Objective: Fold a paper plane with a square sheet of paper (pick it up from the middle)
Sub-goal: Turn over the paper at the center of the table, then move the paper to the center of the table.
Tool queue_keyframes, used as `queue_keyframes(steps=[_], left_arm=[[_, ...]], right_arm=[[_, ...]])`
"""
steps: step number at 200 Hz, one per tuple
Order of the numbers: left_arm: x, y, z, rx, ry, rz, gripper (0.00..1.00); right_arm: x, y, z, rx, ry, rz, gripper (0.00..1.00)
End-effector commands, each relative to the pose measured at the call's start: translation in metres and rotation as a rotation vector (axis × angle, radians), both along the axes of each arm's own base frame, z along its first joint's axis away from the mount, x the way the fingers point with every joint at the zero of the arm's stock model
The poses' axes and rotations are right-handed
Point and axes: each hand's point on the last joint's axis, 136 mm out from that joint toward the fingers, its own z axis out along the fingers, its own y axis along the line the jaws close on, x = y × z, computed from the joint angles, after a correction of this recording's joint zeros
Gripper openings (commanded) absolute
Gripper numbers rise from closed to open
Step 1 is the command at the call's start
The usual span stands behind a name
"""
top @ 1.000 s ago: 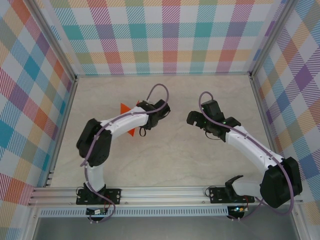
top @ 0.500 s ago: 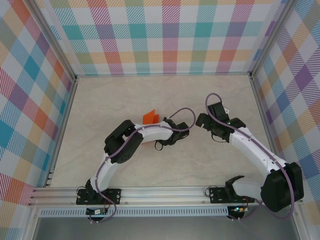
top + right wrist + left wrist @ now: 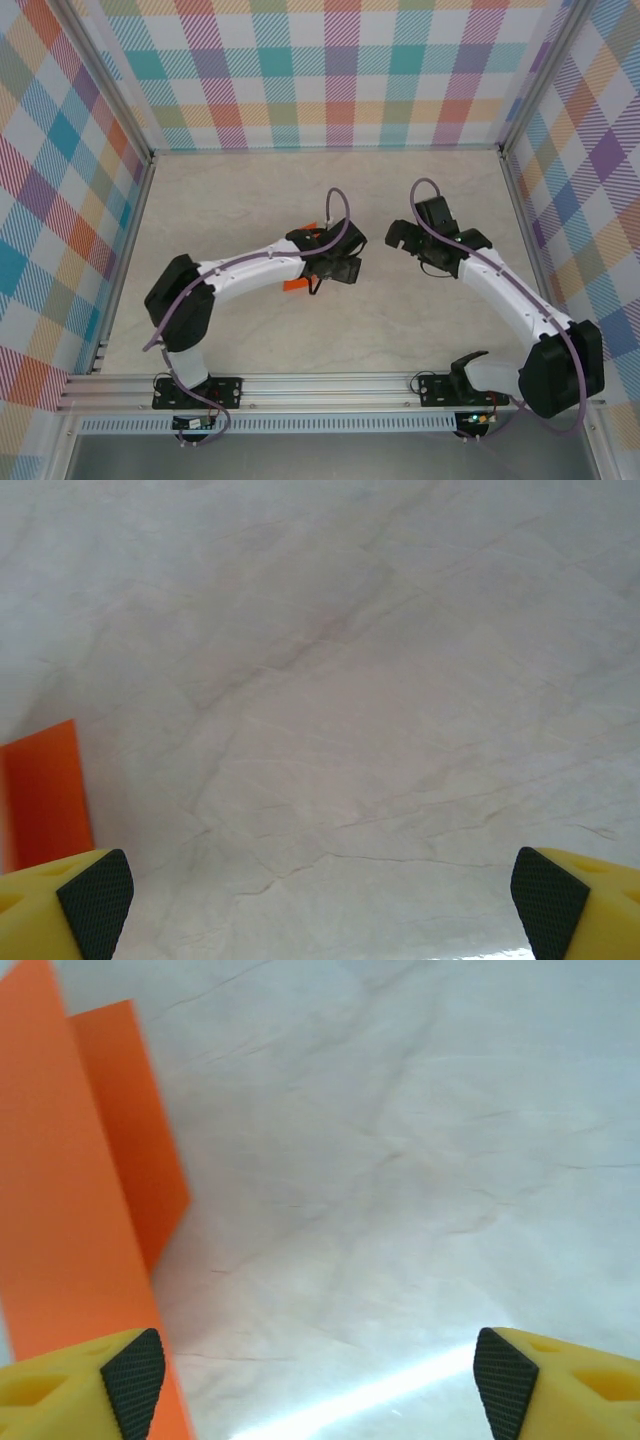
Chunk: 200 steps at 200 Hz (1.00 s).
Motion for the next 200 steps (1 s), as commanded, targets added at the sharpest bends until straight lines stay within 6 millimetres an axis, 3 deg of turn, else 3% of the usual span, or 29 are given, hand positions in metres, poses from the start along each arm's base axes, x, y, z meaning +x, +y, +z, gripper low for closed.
queue_keyframes(steps=[1, 17, 28, 55, 76, 92, 111, 148, 176, 200], left_arm=[[-0.003, -0.001, 0.020, -0.213, 0.061, 0.019, 0.87], [0.005, 0.024, 0.029, -0.276, 0.059, 0.097, 0.90], [0.012, 0.049, 0.029, -0.281, 0.055, 0.176, 0.91], [0.021, 0.124, 0.011, -0.253, 0.091, 0.427, 0.99], [0.019, 0.167, -0.002, -0.259, 0.115, 0.562, 1.00], [0.015, 0.189, -0.011, -0.261, 0.143, 0.643, 1.00], [0.011, 0.203, -0.021, -0.272, 0.179, 0.704, 1.00], [0.005, 0.214, -0.034, -0.275, 0.207, 0.762, 0.99], [0.004, 0.211, -0.038, -0.289, 0.227, 0.757, 0.92], [0.005, 0.208, -0.040, -0.299, 0.238, 0.745, 0.89]], right_arm=[[0.017, 0.040, 0.017, 0.124, -0.022, 0.163, 1.00], [0.021, 0.073, 0.018, 0.236, -0.001, 0.272, 0.96], [0.021, 0.100, 0.014, 0.296, 0.028, 0.337, 0.88], [0.013, 0.164, -0.006, 0.306, 0.120, 0.462, 0.76], [0.008, 0.207, -0.022, 0.307, 0.156, 0.526, 0.73], [0.008, 0.232, -0.037, 0.321, 0.193, 0.546, 0.70], [0.011, 0.256, -0.054, 0.326, 0.231, 0.566, 0.68], [0.014, 0.289, -0.082, 0.321, 0.299, 0.613, 0.64], [0.012, 0.298, -0.101, 0.303, 0.339, 0.651, 0.63], [0.004, 0.294, -0.119, 0.260, 0.386, 0.699, 0.62]])
